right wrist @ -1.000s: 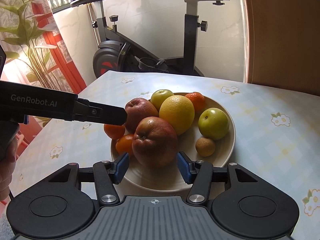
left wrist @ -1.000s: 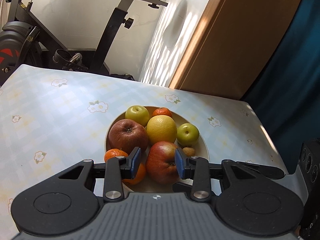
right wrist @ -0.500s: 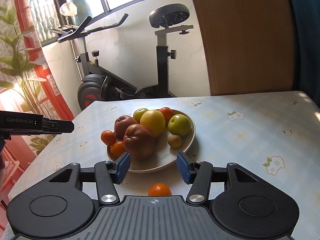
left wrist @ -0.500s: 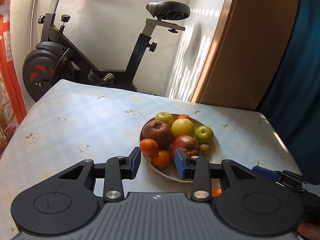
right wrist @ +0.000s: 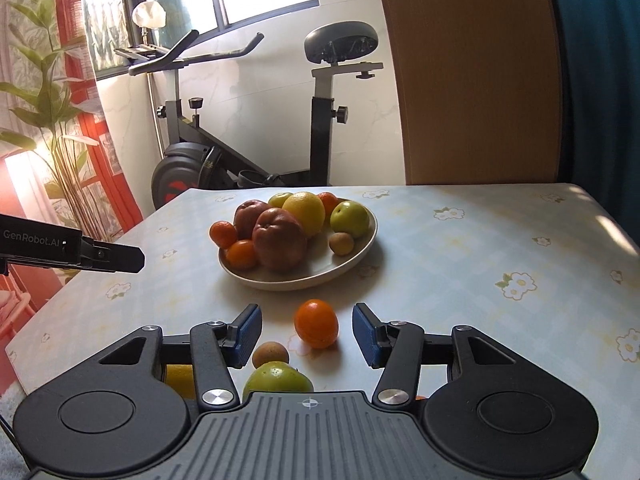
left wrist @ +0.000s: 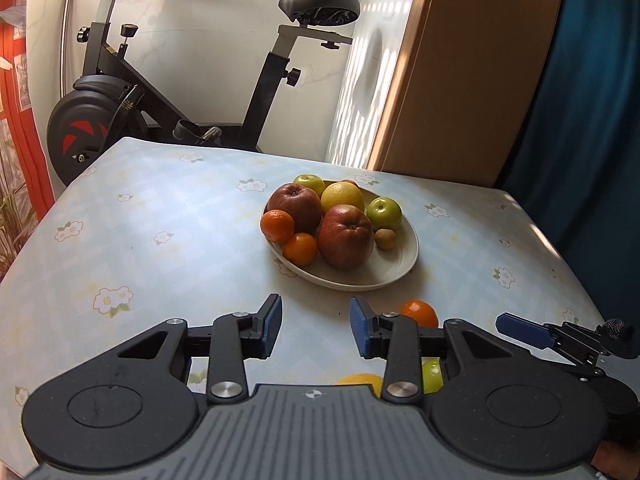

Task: Organize fruits
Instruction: 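Withdraw both tools from the plate toward the remaining loose fruits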

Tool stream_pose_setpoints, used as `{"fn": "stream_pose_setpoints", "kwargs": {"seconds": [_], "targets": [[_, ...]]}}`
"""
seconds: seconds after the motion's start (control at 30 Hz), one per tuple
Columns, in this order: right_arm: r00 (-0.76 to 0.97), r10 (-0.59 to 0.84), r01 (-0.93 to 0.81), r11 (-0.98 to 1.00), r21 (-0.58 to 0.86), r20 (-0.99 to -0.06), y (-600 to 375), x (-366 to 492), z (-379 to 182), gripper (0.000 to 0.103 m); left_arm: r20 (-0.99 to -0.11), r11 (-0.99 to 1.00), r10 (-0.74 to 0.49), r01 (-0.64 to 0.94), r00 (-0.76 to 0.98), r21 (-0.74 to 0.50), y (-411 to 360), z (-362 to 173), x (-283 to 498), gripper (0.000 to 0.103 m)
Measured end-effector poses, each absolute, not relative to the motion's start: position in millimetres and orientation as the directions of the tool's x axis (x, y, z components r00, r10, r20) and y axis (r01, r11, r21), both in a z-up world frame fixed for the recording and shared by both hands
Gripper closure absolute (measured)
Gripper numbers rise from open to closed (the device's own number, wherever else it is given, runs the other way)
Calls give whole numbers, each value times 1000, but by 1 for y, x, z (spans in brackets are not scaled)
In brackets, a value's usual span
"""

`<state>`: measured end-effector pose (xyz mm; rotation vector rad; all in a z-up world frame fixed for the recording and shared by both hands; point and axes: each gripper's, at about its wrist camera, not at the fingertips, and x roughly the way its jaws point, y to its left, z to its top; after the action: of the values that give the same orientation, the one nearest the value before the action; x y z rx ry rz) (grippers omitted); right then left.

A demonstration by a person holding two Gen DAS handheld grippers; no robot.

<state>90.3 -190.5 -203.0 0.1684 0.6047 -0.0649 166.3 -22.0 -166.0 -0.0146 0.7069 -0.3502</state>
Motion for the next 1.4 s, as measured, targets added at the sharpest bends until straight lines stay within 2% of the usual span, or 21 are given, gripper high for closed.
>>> {"fn": "stream_pose_setpoints", "kwargs": {"seconds": [0.23,0.6,0.9,1.03,1.23,1.4], "targets": [[814,11,110,979,173,-581,-187,81,-214,55,-627,949,-302,287,718,-128,-16,-168,155,63],[804,39,88,979,184,-593,-183,80,-219,55,-663,947,-306,290,683,-137,-16,-177,155,63],[790,89,16,986,166,-607,-172,87,-214,55,-747,888,-415,411,519,-207,-22,-181,168,63],[790,77,24,988,155,-608,-173,88,-212,55,-769,864,-427,465,476,-192,-33,-190,163,63],[793,53,59,985,164,-607,-185,85,-209,55,-790,873,-412,446,454,-198,-32,-201,170,63],[784,69,36,987,157,-617,-183,90,-209,55,-782,882,-422,406,459,-238,-23,-205,179,57]]}}
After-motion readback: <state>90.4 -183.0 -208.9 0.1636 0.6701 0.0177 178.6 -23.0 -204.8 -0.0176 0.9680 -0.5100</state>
